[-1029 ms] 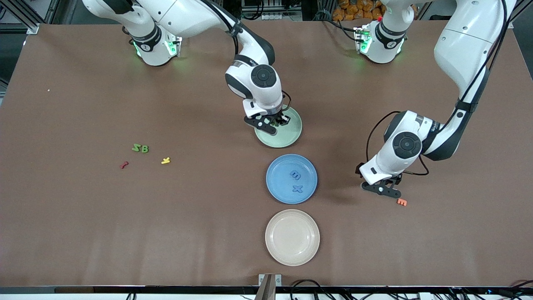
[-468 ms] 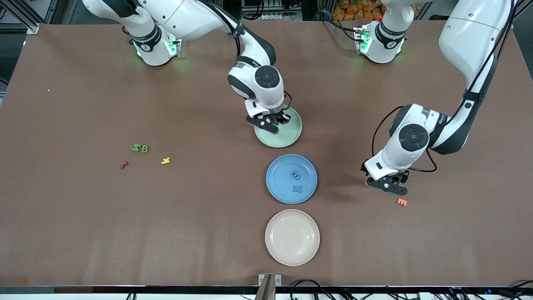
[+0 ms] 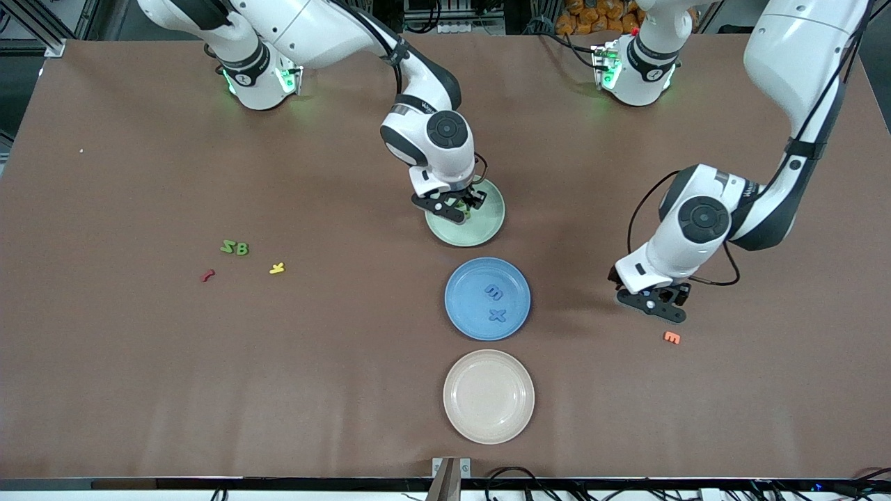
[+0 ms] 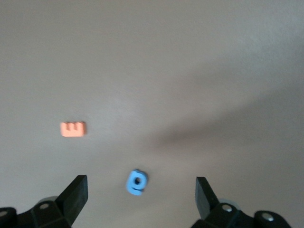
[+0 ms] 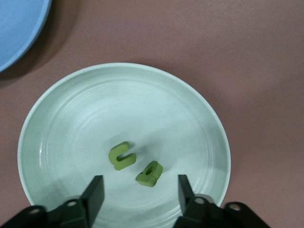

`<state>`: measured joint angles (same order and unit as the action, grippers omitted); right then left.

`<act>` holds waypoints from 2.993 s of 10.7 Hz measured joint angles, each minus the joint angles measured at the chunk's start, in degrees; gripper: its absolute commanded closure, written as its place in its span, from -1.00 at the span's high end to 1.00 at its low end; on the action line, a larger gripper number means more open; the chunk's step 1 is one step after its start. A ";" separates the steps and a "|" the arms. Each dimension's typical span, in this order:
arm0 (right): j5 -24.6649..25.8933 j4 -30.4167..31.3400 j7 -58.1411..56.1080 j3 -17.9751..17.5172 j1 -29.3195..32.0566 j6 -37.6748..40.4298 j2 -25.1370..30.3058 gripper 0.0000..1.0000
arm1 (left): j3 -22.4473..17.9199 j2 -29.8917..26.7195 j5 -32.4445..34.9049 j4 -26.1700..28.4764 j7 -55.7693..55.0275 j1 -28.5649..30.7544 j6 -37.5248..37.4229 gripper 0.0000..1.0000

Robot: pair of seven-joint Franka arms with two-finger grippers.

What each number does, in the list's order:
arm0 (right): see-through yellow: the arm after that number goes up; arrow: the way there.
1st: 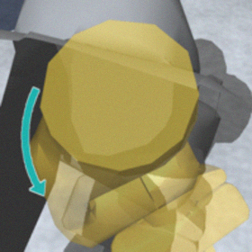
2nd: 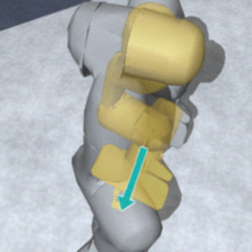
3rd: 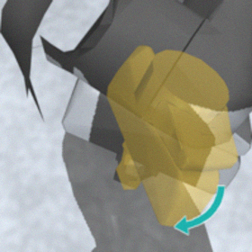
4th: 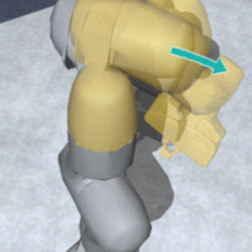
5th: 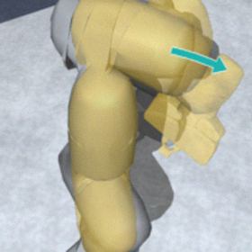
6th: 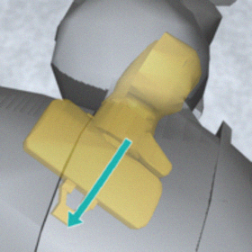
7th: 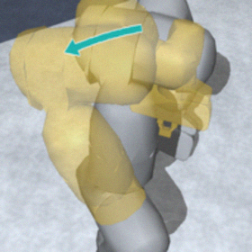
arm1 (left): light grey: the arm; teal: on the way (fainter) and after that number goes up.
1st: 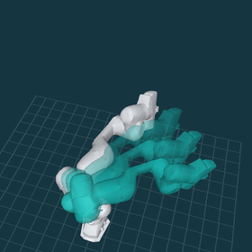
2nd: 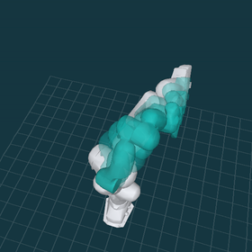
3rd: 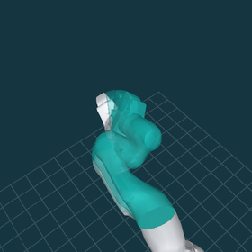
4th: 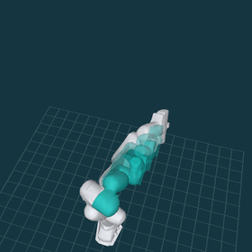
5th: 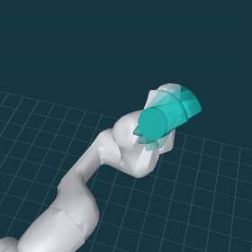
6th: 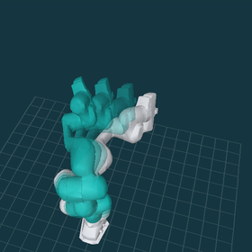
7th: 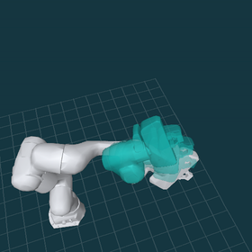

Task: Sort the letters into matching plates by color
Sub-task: 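Move the right gripper to green B while the left gripper reaches blue g, then grasp blue g with the left gripper while the right gripper grasps green B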

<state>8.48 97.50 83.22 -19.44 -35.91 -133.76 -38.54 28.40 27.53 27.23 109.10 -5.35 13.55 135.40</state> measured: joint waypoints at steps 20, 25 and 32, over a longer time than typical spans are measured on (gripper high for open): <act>-1.03 25.53 -40.74 -4.34 30.20 11.41 27.62 0.63 | 2.12 9.82 -0.92 -1.91 28.90 7.91 -1.02 1.00; -1.07 30.06 -61.40 5.80 33.41 11.89 30.47 0.63 | 2.05 9.93 4.31 1.32 24.65 7.99 3.51 1.00; -1.13 40.61 -79.62 16.21 35.20 -4.56 30.97 0.55 | 1.91 10.30 4.56 1.98 23.92 9.00 3.87 1.00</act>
<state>7.35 138.11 3.60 -3.22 -0.71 -138.32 -7.56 30.31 37.83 31.79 111.09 18.57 22.55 139.26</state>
